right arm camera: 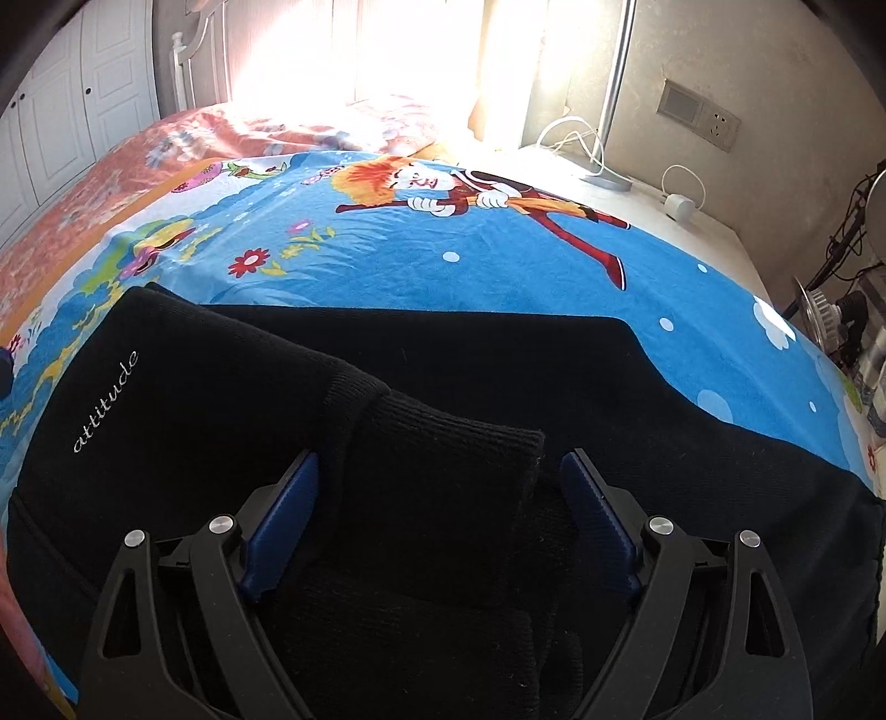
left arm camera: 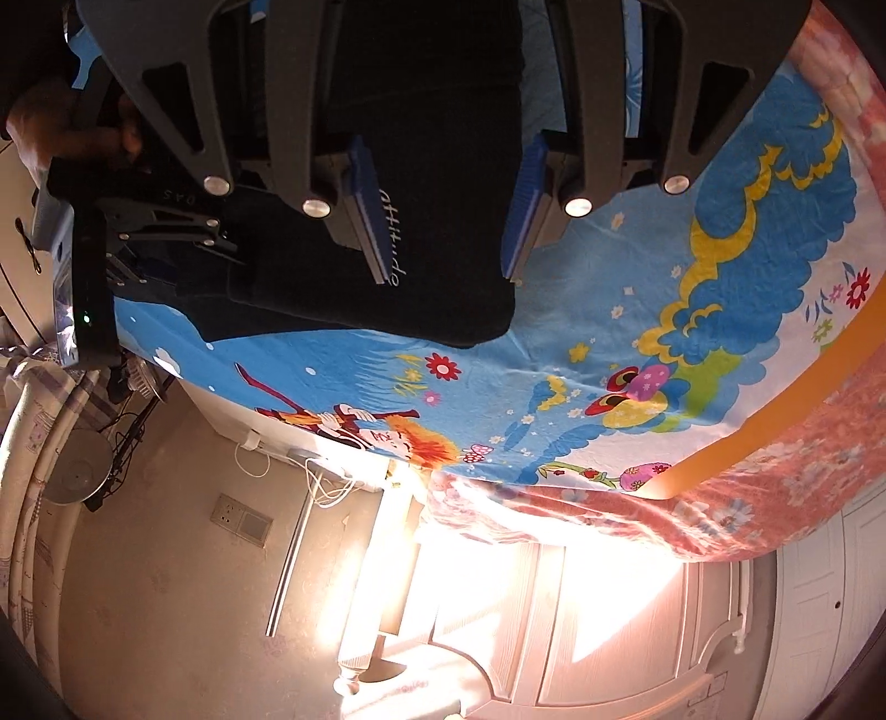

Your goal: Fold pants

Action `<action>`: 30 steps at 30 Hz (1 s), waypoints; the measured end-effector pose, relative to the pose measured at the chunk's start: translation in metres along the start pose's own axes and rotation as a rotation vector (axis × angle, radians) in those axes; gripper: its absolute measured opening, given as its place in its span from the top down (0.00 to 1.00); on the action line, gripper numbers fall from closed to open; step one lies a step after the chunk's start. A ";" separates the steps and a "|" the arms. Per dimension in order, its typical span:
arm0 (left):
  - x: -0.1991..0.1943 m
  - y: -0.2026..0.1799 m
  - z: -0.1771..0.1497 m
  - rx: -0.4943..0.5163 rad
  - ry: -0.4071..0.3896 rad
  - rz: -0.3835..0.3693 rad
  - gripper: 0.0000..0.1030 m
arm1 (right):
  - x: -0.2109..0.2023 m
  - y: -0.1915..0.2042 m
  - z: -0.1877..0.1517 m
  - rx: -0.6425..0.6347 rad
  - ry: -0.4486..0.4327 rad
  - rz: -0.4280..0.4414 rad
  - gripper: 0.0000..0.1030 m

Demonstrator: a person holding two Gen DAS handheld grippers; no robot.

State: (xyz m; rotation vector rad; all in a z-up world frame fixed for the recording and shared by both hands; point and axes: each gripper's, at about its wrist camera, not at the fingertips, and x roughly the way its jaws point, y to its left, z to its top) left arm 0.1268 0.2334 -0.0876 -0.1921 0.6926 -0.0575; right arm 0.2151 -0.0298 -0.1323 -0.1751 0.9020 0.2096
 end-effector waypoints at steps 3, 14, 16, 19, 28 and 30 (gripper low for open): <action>-0.017 -0.012 -0.036 0.016 -0.007 0.010 0.59 | 0.000 0.000 -0.001 0.002 -0.007 -0.003 0.18; -0.001 0.018 -0.077 -0.069 0.055 0.037 0.35 | -0.001 -0.003 -0.002 0.020 -0.019 -0.009 0.12; -0.001 0.020 -0.079 -0.080 0.048 0.029 0.35 | -0.005 -0.003 -0.003 0.020 -0.028 -0.014 0.11; -0.001 0.020 -0.080 -0.083 0.038 0.025 0.35 | -0.021 -0.003 -0.006 0.040 -0.043 -0.021 0.11; 0.003 0.035 -0.083 -0.163 0.054 -0.033 0.25 | -0.057 0.027 -0.036 -0.030 -0.062 0.015 0.05; 0.002 0.036 -0.084 -0.155 0.055 -0.048 0.24 | -0.042 0.026 -0.044 -0.001 -0.013 0.011 0.05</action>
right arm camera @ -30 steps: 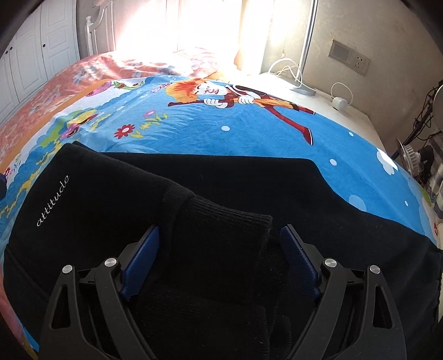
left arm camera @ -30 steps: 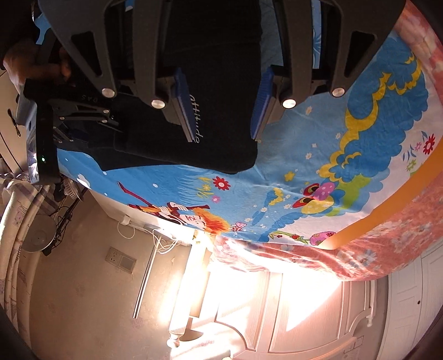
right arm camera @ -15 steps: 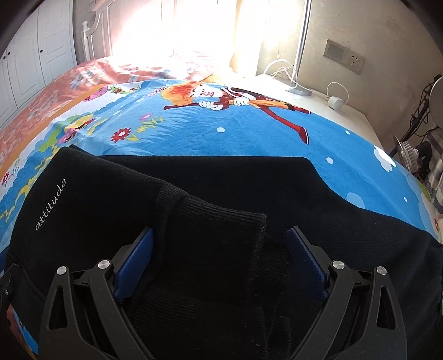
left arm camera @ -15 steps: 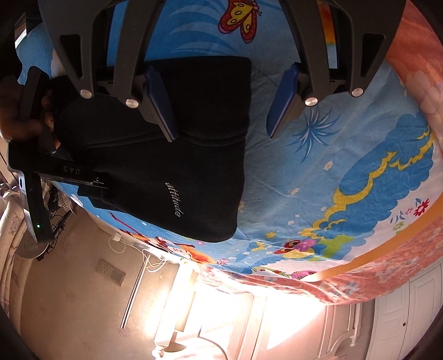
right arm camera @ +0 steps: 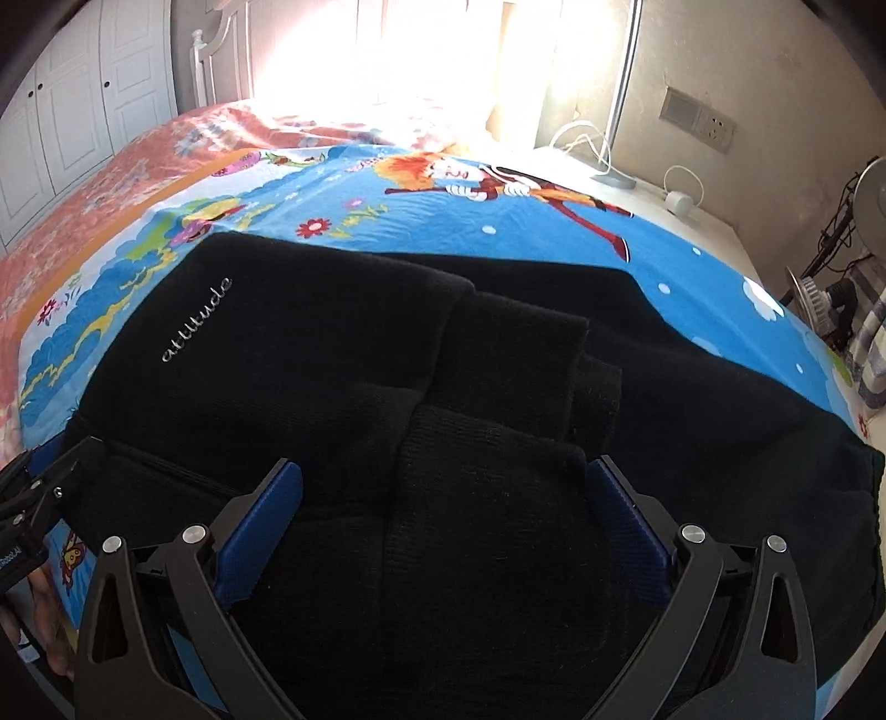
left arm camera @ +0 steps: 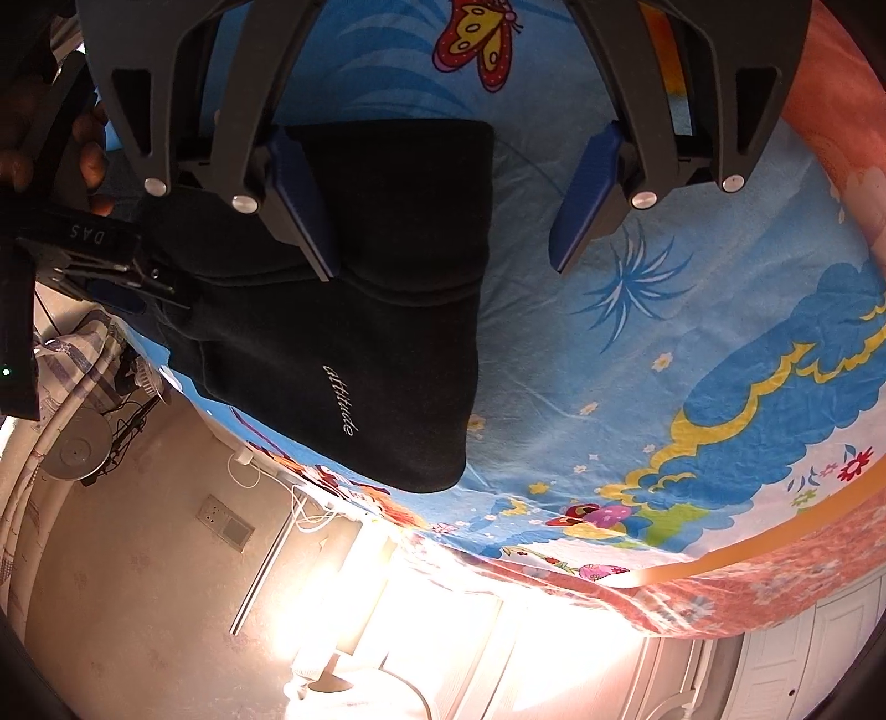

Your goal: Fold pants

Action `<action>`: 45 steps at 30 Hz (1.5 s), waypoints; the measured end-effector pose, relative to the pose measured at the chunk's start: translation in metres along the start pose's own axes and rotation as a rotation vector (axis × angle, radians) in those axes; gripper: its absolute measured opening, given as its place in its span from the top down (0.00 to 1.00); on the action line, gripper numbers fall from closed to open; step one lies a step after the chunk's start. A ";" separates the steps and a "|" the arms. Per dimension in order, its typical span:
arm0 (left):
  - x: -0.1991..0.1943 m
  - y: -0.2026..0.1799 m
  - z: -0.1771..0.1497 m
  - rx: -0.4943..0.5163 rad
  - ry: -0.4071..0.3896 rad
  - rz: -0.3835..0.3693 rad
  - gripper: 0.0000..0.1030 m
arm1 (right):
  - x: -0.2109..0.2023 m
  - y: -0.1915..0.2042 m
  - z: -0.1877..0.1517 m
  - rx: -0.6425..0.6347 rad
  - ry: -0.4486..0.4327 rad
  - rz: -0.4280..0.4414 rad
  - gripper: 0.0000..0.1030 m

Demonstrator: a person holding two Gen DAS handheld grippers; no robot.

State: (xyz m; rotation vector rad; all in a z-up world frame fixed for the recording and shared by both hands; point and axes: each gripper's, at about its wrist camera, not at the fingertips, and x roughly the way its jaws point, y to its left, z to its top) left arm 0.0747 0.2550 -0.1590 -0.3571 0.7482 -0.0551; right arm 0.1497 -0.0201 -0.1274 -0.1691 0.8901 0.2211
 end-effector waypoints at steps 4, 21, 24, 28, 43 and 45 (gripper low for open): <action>-0.002 0.005 -0.002 -0.007 -0.001 -0.059 0.19 | -0.007 0.005 -0.014 -0.015 -0.088 -0.025 0.05; 0.056 -0.015 0.131 0.186 0.085 -0.051 0.70 | 0.000 0.000 -0.022 -0.012 -0.069 0.005 0.04; 0.120 -0.007 0.150 0.211 0.212 -0.023 0.81 | 0.001 -0.001 -0.021 -0.019 -0.061 0.017 0.04; 0.109 0.003 0.163 0.134 0.140 -0.005 0.83 | 0.002 -0.003 -0.020 -0.019 -0.056 0.031 0.04; -0.011 0.022 -0.001 -0.151 0.046 -0.133 0.52 | -0.037 0.008 0.062 -0.077 -0.093 0.065 0.04; -0.011 0.023 -0.003 -0.163 0.047 -0.123 0.50 | -0.025 0.015 0.076 -0.104 -0.086 0.041 0.05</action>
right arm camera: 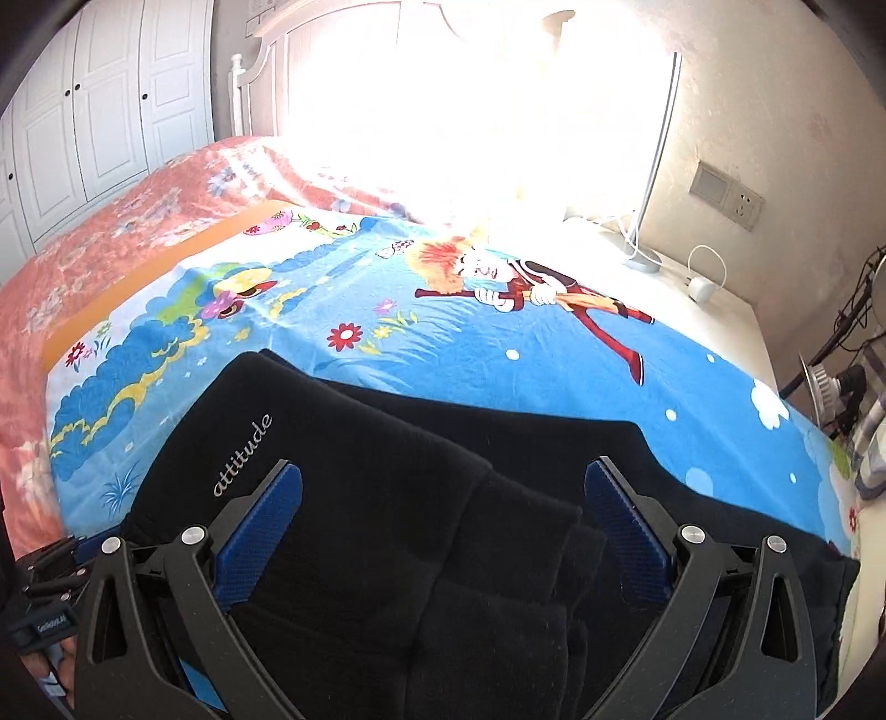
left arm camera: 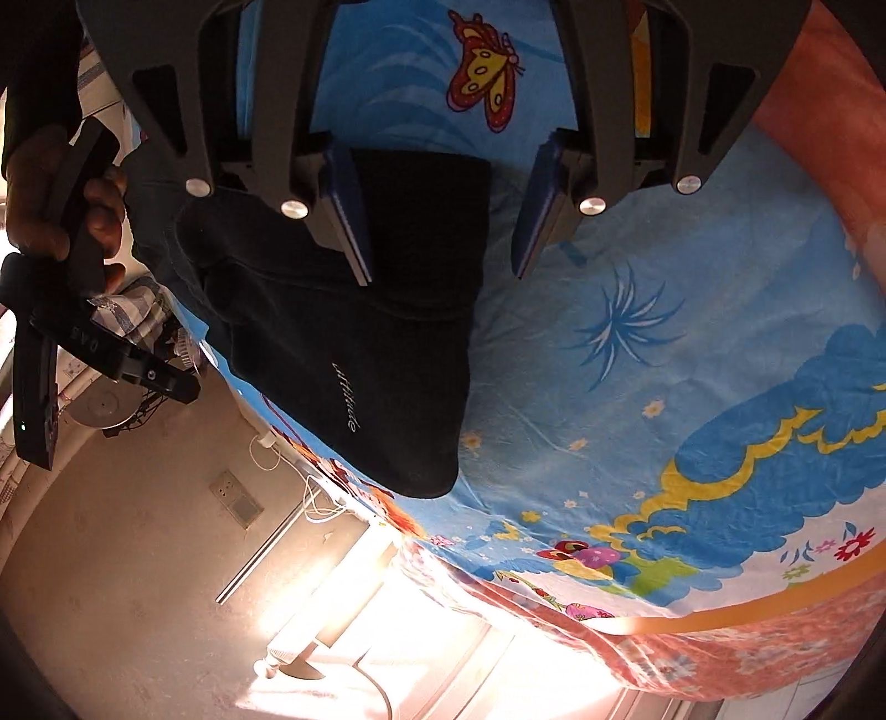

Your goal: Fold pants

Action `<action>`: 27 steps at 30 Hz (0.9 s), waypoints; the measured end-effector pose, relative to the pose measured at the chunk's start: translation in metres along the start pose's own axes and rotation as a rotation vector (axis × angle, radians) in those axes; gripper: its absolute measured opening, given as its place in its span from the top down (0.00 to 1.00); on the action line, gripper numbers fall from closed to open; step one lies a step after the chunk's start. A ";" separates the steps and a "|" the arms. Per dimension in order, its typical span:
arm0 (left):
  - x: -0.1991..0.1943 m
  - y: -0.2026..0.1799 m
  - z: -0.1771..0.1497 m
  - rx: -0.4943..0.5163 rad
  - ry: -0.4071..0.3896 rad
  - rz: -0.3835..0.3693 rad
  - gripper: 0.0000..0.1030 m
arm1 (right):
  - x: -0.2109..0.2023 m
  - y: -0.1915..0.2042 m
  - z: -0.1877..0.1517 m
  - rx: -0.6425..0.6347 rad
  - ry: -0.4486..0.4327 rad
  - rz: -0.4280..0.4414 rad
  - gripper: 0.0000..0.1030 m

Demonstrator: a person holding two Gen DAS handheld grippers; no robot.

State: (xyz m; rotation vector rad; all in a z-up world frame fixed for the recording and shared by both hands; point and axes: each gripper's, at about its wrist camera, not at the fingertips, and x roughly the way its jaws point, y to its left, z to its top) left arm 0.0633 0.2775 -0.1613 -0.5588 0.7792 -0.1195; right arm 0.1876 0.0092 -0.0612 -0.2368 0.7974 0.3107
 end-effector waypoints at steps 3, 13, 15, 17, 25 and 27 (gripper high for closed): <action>-0.002 -0.004 -0.003 0.020 -0.010 0.030 0.50 | 0.052 -0.005 0.004 -0.010 0.157 -0.075 0.05; -0.019 -0.021 -0.005 0.037 -0.076 0.154 0.43 | 0.086 -0.022 -0.022 0.034 0.195 -0.018 0.05; -0.026 -0.025 -0.005 0.050 -0.116 0.142 0.43 | 0.086 -0.022 -0.023 0.036 0.185 -0.022 0.05; -0.024 -0.027 -0.007 0.049 -0.128 0.125 0.40 | 0.085 -0.023 -0.024 0.037 0.173 -0.022 0.05; 0.000 -0.025 -0.012 0.043 -0.032 0.107 0.56 | 0.086 -0.023 -0.022 0.035 0.168 -0.028 0.05; -0.001 -0.026 -0.012 0.045 -0.031 0.112 0.58 | 0.086 -0.022 -0.022 0.028 0.164 -0.036 0.05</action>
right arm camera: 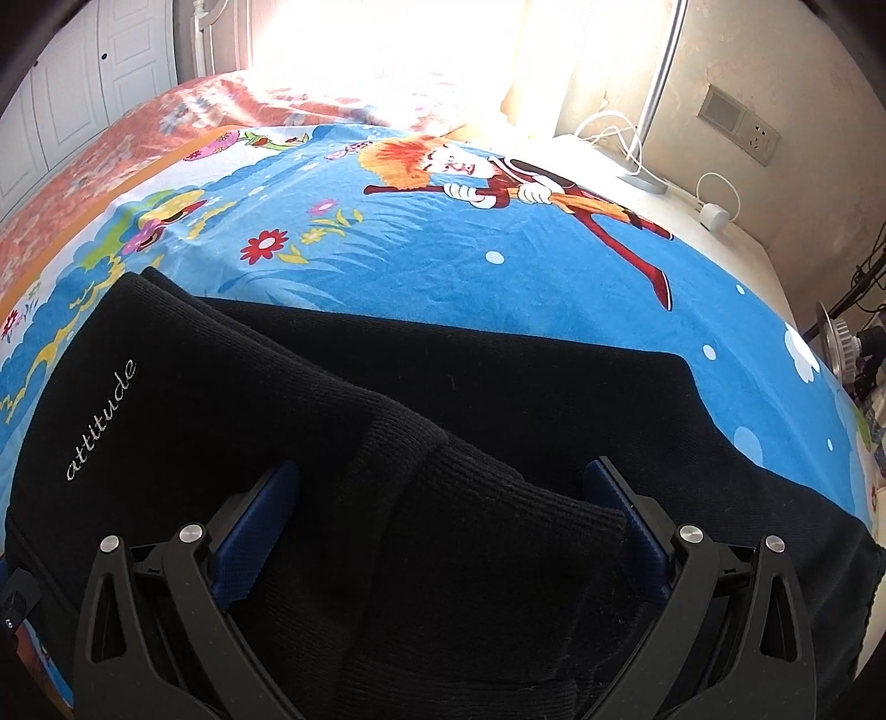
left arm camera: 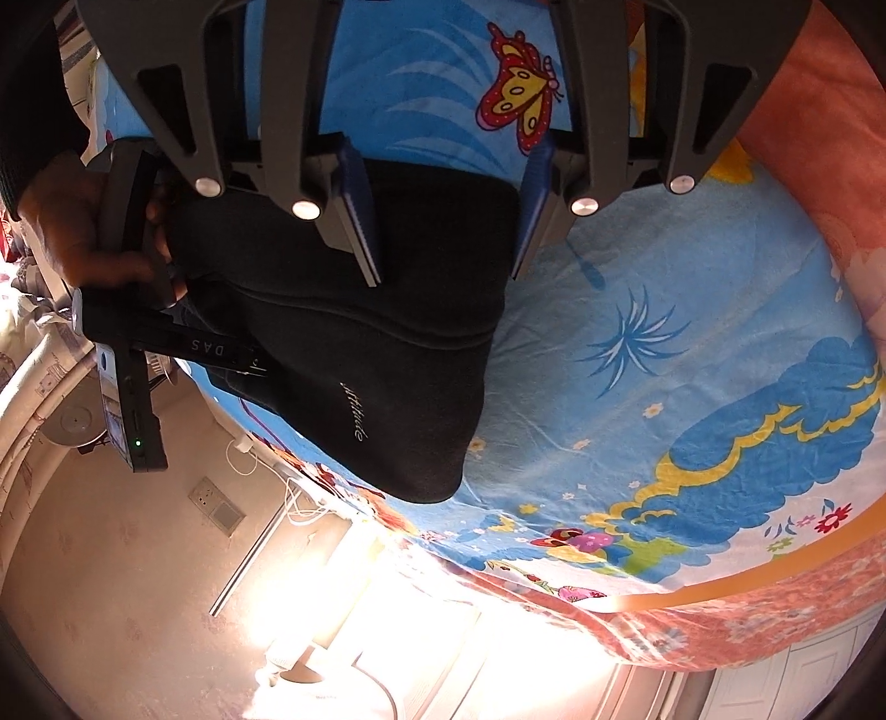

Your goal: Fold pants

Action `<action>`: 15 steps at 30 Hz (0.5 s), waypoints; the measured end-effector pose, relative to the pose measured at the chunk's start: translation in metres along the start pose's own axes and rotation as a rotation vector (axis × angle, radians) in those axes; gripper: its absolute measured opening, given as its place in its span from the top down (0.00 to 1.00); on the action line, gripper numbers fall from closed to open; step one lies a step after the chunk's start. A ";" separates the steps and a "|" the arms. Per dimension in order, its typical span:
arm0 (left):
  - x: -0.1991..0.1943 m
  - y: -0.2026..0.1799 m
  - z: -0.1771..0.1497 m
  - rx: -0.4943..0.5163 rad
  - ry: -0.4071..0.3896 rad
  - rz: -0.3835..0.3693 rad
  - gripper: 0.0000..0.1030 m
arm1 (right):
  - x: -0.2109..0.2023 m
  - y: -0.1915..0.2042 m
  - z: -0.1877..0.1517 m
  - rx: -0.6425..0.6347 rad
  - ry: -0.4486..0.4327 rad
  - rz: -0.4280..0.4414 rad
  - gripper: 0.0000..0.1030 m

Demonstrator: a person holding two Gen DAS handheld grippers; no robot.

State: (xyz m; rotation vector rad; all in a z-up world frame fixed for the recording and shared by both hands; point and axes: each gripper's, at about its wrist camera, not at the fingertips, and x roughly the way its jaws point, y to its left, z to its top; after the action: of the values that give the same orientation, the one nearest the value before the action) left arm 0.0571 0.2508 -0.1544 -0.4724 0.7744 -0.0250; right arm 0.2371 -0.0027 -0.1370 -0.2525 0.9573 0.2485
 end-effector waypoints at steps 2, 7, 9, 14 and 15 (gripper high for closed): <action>-0.001 -0.001 0.001 0.004 0.002 0.006 0.60 | -0.001 0.002 0.000 -0.008 -0.004 -0.013 0.05; -0.007 -0.007 0.003 0.015 -0.001 0.027 0.66 | -0.002 0.003 0.000 -0.020 -0.009 -0.029 0.05; -0.008 -0.010 0.003 0.020 -0.005 0.036 0.67 | -0.002 0.004 0.000 -0.021 -0.010 -0.032 0.05; -0.014 -0.018 0.003 0.051 -0.020 0.065 0.69 | -0.005 0.009 0.004 -0.054 0.001 -0.062 0.05; -0.015 -0.020 0.004 0.057 -0.022 0.070 0.69 | -0.006 0.011 0.007 -0.068 0.017 -0.077 0.05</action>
State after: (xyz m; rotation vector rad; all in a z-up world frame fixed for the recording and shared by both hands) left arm 0.0518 0.2376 -0.1341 -0.3906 0.7665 0.0234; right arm 0.2359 0.0095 -0.1289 -0.3535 0.9552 0.2085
